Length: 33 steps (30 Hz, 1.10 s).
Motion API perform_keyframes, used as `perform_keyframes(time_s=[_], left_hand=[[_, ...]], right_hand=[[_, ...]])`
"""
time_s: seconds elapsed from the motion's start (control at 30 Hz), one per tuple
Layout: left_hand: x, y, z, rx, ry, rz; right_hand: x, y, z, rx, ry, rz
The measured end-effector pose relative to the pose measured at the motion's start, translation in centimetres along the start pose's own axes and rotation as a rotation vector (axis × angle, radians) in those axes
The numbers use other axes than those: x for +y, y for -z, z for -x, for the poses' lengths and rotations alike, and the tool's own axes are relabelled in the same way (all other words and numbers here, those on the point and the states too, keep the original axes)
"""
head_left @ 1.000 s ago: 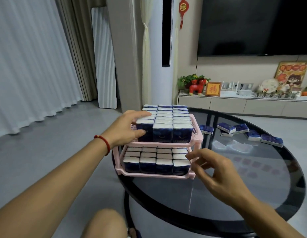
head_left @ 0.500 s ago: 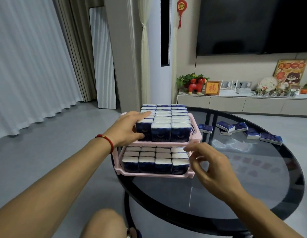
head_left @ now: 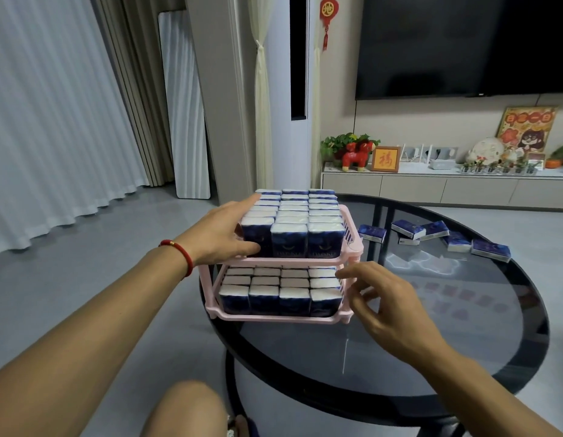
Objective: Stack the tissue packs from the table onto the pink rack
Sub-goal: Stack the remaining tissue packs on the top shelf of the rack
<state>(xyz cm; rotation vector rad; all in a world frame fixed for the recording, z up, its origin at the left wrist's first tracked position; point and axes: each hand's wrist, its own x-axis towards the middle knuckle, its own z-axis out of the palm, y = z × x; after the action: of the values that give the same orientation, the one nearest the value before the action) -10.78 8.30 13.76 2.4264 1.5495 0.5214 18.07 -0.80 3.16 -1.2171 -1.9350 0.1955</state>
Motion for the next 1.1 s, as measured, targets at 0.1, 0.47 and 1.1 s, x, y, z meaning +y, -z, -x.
perform_keyframes(time_s=[0.1,0.47,1.1], left_hand=[[1.1,1.1,1.9,0.071,0.053,-0.147],[13.7,-17.8,4.1,0.183,-0.578,0.185],[14.8,-29.9,-5.4,0.085,-0.453,-0.093]], right_hand=[[0.5,0.7,0.3,0.001,-0.036,0.032],[13.6,5.7,2.8,0.133,-0.656,0.205],[32.3,10.6,-5.6,0.009,-1.017,0.518]])
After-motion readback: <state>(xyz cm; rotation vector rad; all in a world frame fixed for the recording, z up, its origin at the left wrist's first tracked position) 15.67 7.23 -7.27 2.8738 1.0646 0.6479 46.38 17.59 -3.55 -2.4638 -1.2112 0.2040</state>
